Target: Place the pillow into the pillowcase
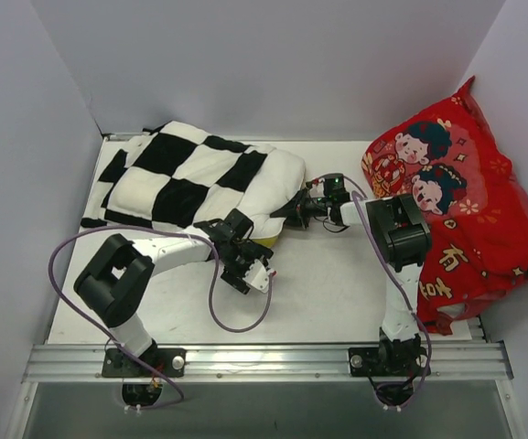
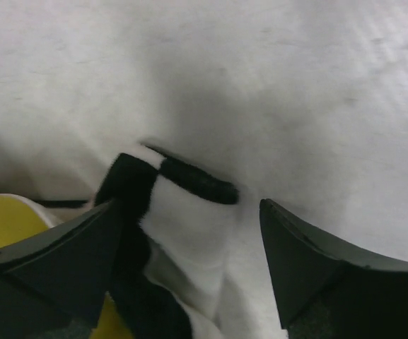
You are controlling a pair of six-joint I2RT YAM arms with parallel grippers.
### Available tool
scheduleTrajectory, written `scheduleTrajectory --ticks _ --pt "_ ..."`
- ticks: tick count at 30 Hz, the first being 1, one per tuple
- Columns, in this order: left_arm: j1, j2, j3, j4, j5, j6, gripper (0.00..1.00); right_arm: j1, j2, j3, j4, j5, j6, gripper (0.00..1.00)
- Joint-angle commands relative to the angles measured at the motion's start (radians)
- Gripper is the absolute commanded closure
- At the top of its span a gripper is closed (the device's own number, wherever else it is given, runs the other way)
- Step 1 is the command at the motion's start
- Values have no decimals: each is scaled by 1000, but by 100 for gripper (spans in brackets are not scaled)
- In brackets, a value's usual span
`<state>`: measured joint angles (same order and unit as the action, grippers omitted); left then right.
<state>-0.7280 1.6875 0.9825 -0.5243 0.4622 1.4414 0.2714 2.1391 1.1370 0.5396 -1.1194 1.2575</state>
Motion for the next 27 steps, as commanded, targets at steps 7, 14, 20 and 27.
scheduleTrajectory --ticks 7,14,20,27 --pt "-19 121 259 -56 169 -10 100 34 -70 21 154 -10 134 100" --pt "-152 60 680 -122 589 -442 100 100 106 312 -2 62 2 100" --pt "-133 58 682 72 589 -628 100 160 200 205 -127 177 -117 100" --pt "-7 -32 604 26 440 -792 61 94 140 96 -369 231 -357 100"
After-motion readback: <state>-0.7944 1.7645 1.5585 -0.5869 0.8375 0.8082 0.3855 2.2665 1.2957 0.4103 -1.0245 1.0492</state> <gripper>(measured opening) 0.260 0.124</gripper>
